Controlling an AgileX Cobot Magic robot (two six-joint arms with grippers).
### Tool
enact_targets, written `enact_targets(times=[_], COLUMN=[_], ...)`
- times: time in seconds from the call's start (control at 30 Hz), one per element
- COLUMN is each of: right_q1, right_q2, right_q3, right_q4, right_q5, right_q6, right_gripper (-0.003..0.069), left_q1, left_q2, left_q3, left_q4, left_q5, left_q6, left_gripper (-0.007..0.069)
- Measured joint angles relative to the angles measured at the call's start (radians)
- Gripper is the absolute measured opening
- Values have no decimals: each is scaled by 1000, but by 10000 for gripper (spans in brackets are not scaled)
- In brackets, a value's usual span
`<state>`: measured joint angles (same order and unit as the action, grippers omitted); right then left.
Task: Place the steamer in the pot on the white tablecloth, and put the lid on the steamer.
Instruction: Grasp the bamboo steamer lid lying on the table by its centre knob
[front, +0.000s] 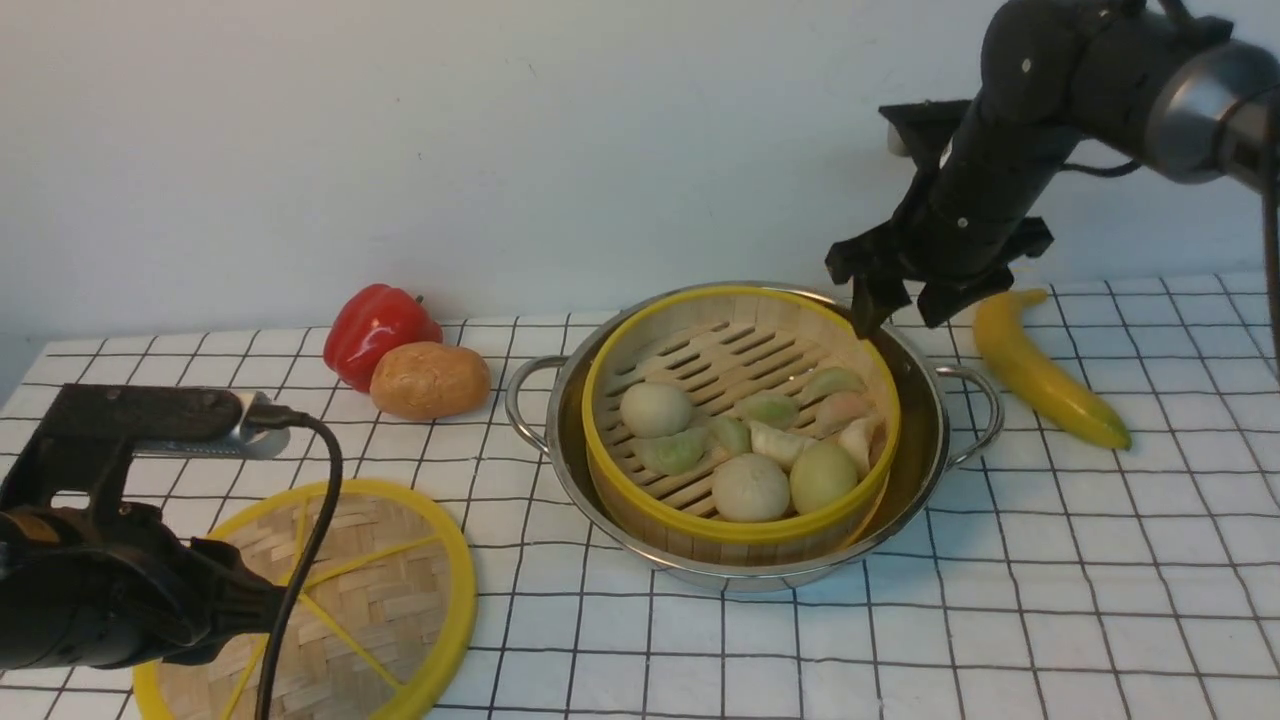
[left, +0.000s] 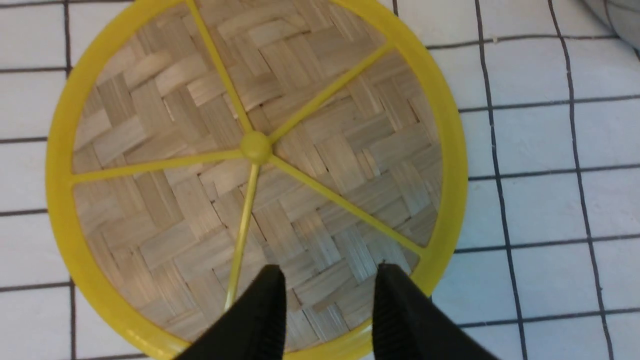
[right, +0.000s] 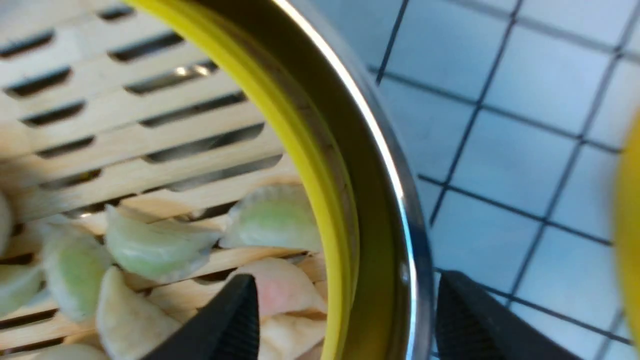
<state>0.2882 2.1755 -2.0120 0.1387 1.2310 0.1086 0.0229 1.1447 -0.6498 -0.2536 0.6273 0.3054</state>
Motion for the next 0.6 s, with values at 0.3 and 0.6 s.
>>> enact_targets(times=[0.3, 0.6], right_q1=[-12, -12], right_q2=[-290, -762], right_q3=[0, 6], right_q4=[-12, -10], right_q5=[2, -5], right_q6=[-10, -26], right_gripper=[456, 400], left_q1=[0, 0], left_q2=[175, 388], left_q3=[0, -77], left_q4=[0, 0], left_q5=[-156, -222], left_q6=[0, 0], left_gripper=[243, 243])
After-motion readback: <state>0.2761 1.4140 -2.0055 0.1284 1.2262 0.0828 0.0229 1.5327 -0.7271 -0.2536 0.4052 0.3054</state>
